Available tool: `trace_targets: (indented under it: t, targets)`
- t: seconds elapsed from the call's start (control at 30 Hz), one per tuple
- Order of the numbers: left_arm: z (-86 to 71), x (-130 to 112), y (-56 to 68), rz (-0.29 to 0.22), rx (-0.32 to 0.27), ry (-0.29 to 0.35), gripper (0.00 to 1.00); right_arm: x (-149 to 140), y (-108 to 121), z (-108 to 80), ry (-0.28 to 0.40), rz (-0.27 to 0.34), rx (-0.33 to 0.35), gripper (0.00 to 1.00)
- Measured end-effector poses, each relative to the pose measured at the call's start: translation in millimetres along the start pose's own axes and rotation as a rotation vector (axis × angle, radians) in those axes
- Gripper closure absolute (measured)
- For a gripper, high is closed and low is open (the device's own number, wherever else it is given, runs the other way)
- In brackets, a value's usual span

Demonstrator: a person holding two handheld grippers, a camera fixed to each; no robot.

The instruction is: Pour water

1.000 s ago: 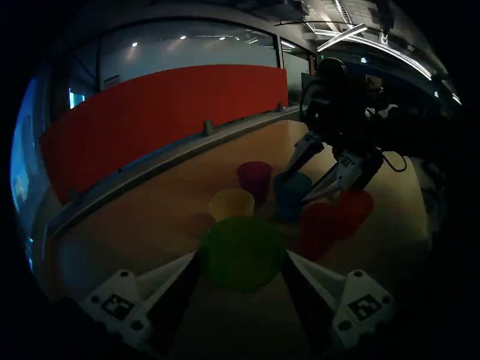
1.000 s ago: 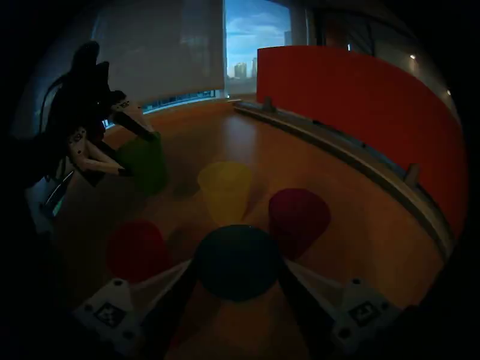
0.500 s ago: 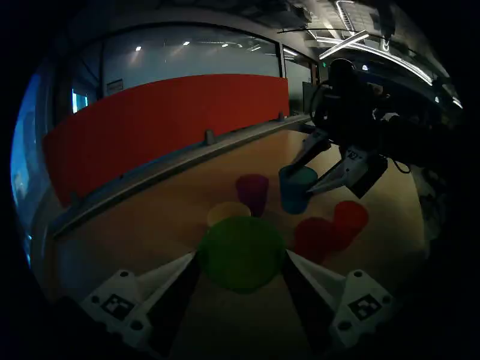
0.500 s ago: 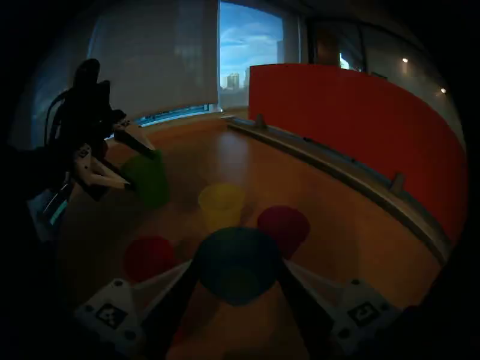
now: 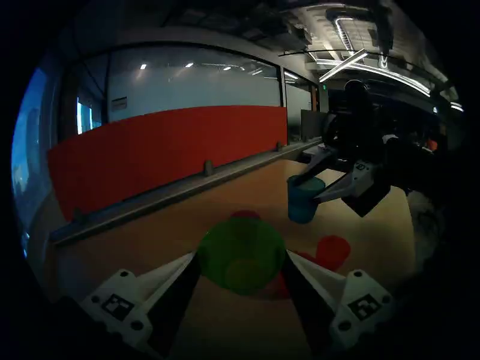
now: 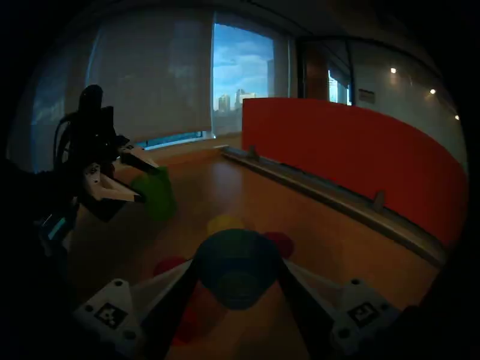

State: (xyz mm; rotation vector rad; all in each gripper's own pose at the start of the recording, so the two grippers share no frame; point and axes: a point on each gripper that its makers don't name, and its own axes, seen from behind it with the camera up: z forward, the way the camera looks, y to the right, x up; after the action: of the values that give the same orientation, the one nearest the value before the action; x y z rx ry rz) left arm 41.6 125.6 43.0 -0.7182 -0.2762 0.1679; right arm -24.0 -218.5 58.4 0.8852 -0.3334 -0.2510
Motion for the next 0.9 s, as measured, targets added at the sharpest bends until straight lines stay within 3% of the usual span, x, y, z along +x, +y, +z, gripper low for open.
trace_targets:
  t: [0.47,0.9]
  targets:
    - [-21.5,45,22.4,-0.003,-0.018,0.104,0.12,35,-19,-44.1,0.106,-0.012,-0.036,0.09]
    - [-34.5,63,38.0,0.022,-0.031,0.137,0.12,61,-32,-70.2,0.231,-0.029,-0.055,0.09]
